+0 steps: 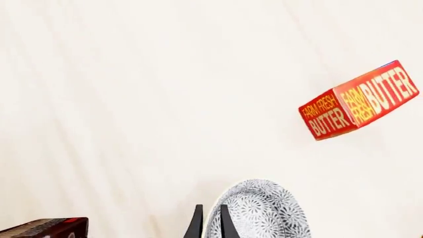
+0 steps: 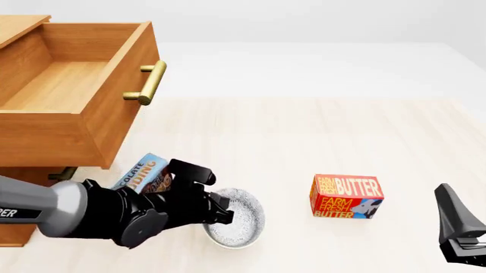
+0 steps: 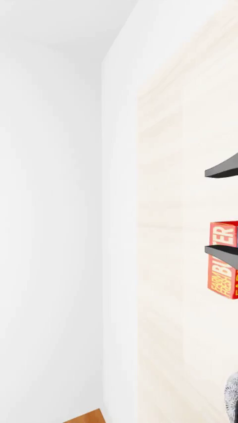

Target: Put the bowl in the top drawer of the cabinet.

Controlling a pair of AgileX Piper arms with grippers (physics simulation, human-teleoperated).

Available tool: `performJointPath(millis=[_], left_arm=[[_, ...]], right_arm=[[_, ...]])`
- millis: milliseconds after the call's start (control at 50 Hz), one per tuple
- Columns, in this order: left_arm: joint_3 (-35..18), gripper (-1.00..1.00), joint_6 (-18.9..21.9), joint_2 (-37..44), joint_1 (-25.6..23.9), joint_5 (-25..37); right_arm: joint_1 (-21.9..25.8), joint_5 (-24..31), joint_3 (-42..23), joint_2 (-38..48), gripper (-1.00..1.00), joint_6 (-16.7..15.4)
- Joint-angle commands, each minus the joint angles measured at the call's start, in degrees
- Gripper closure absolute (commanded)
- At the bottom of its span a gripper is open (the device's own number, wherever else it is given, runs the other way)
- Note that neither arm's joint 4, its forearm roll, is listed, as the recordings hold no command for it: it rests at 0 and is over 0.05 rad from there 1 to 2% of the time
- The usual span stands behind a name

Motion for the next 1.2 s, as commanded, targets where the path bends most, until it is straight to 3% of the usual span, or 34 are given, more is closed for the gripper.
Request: performJointPath(millis=[20, 800, 940, 980, 1020, 1200], left_arm=[[0.8, 1.00, 1.1, -3.2, -0.3, 0.1], [3.5, 1.00, 9.0, -15.9, 0.6, 3.3], [4.2, 1.00, 11.2, -18.9, 1.1, 4.0], [5.0, 1.00, 14.1, -20.7, 1.9, 3.5], [4.8, 1.00, 12.7, -20.7, 1.4, 4.0], [5.5, 1.00, 13.9, -23.5, 1.4, 4.7]], right_arm=[[0.0, 0.0, 0.0, 0.0, -1.00, 0.0], [0.0, 0.0, 0.0, 0.0, -1.00, 0.0], [0.0, 0.0, 0.0, 0.0, -1.00, 0.0], [0.0, 0.0, 0.0, 0.0, -1.00, 0.0], [0.0, 0.0, 0.0, 0.0, -1.00, 0.0], [0.0, 0.0, 0.0, 0.0, -1.00, 0.0]])
